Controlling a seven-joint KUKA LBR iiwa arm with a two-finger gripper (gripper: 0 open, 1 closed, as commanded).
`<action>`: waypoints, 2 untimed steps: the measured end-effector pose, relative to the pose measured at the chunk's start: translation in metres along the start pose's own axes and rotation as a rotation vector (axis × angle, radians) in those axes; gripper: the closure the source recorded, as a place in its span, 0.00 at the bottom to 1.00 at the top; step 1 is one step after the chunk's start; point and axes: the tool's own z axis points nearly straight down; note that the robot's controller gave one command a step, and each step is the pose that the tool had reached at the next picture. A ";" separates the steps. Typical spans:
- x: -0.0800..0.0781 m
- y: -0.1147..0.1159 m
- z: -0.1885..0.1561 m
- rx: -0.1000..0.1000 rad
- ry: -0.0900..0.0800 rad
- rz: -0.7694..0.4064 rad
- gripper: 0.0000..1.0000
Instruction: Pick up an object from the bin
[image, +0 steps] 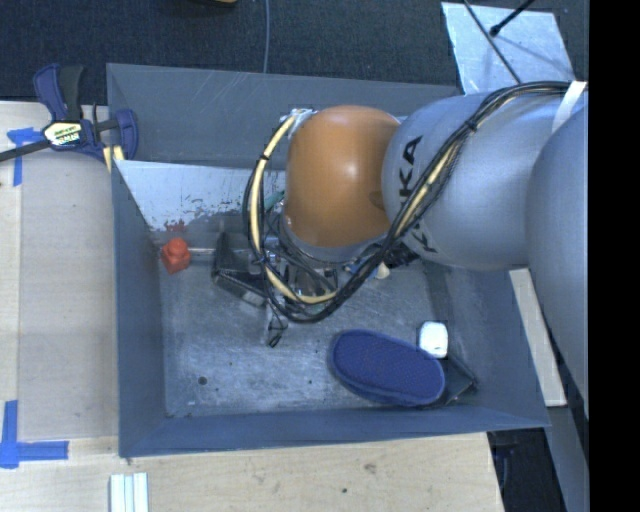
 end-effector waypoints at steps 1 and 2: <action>-0.045 -0.013 0.068 0.000 -0.007 -0.025 0.00; -0.045 -0.010 0.063 -0.005 -0.012 -0.025 1.00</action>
Offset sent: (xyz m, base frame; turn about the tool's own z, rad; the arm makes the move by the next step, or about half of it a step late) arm 0.0433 -0.0114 -0.0645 -0.0260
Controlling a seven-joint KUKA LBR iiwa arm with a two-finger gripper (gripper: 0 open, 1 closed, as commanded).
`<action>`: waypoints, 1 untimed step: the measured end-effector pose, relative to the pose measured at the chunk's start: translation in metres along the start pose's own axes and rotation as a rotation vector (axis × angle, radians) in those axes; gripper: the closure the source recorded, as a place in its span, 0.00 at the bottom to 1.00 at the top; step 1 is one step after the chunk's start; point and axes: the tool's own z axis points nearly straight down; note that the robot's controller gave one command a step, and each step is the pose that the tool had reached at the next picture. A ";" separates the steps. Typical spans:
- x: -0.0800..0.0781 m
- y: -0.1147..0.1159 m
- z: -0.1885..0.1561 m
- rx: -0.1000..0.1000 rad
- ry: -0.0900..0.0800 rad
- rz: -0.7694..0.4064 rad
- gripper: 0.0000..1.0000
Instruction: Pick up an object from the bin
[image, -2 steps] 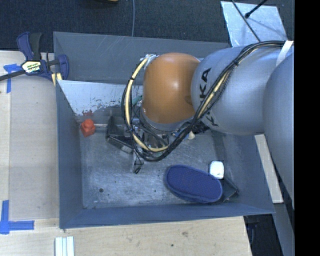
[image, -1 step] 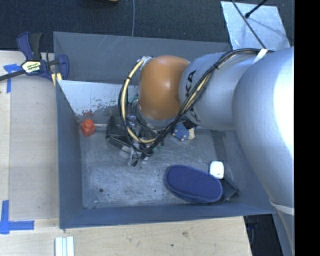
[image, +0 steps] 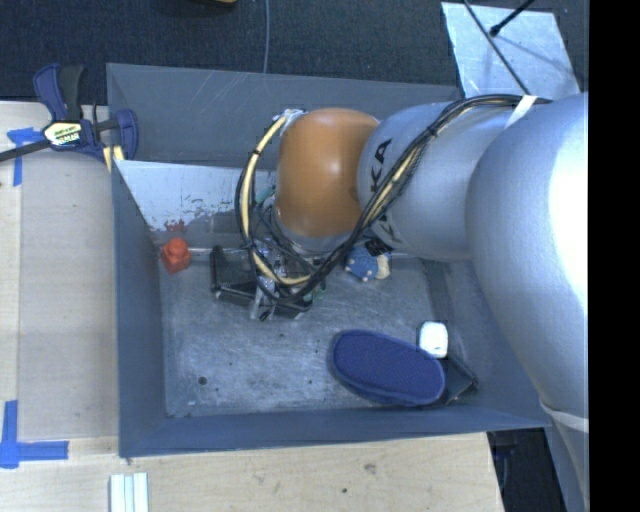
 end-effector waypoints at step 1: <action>-0.004 -0.008 -0.127 0.005 0.004 -0.002 1.00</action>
Offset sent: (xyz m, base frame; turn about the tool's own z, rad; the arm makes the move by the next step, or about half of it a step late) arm 0.0030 -0.0083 0.1245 -0.0022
